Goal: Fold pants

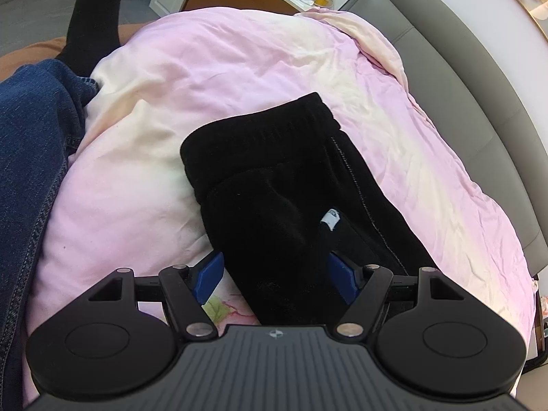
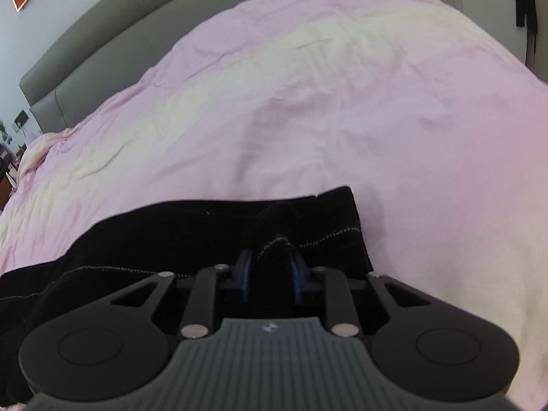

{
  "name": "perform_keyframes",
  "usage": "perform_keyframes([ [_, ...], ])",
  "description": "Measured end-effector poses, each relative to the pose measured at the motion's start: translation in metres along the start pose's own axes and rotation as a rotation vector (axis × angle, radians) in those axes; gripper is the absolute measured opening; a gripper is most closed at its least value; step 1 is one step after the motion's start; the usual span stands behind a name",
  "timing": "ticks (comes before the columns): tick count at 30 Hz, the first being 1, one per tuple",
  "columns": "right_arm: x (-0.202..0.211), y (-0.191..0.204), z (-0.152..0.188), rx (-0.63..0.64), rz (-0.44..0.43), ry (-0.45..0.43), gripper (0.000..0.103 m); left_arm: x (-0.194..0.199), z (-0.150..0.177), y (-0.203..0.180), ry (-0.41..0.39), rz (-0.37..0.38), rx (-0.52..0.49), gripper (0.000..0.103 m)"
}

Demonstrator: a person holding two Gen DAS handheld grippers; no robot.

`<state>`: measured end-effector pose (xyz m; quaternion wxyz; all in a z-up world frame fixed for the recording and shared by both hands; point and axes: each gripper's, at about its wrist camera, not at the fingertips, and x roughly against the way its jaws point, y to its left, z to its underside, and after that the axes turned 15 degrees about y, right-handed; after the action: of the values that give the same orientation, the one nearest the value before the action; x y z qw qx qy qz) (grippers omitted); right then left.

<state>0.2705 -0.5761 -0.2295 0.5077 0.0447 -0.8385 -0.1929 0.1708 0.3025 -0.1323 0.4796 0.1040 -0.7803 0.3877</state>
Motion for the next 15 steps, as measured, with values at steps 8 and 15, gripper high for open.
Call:
perform_keyframes([
  [8, 0.060, 0.004, -0.032, -0.033, -0.034, -0.189, 0.007, -0.006, -0.002, -0.001, 0.009, -0.012, 0.004, 0.081],
  [15, 0.017, -0.016, -0.041, -0.140, 0.114, -0.113, 0.008, -0.002, 0.002, 0.001, 0.008, -0.011, -0.027, 0.081],
])
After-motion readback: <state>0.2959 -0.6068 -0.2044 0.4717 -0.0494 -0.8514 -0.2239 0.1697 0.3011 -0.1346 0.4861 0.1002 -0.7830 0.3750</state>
